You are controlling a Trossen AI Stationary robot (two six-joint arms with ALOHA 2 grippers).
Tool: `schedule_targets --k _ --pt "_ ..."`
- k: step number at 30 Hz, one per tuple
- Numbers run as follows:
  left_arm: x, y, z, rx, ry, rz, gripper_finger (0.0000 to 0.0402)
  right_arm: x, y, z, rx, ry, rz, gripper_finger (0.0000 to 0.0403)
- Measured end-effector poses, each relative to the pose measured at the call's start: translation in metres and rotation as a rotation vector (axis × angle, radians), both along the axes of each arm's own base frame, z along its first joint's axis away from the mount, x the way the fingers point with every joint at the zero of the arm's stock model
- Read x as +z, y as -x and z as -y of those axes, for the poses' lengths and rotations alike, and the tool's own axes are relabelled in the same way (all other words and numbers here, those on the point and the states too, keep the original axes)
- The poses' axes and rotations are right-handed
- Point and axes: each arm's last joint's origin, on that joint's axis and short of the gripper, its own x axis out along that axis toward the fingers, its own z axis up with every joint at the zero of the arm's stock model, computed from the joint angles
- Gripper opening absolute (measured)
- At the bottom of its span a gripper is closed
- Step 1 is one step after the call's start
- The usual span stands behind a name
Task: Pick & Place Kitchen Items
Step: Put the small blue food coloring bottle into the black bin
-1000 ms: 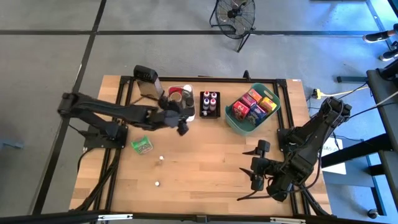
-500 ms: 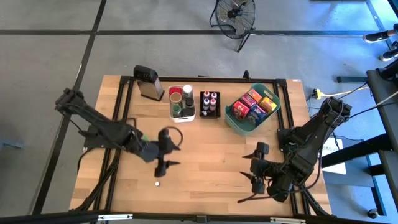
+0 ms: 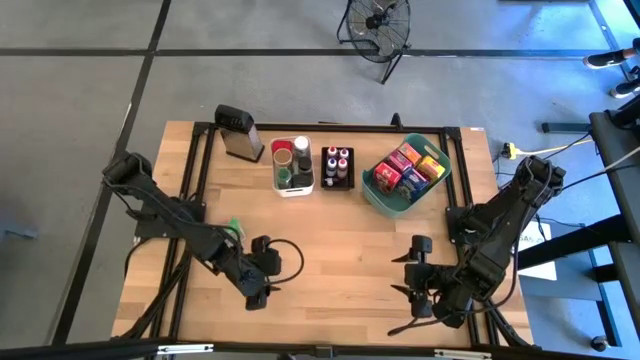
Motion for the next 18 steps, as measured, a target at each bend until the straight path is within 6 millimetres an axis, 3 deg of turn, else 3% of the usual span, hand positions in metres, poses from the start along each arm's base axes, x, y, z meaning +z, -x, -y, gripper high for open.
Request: schedule_targets --k 10,18 --pt "-0.003 0.005 -0.003 0.048 -0.042 -0.045 0.0262 0.004 -0.014 0.003 0.068 0.061 0.046 0.0291" --pt "-0.004 0.007 -0.004 0.044 -0.060 -0.061 0.0262 0.007 -0.020 0.000 0.073 0.000 0.073 0.0291"
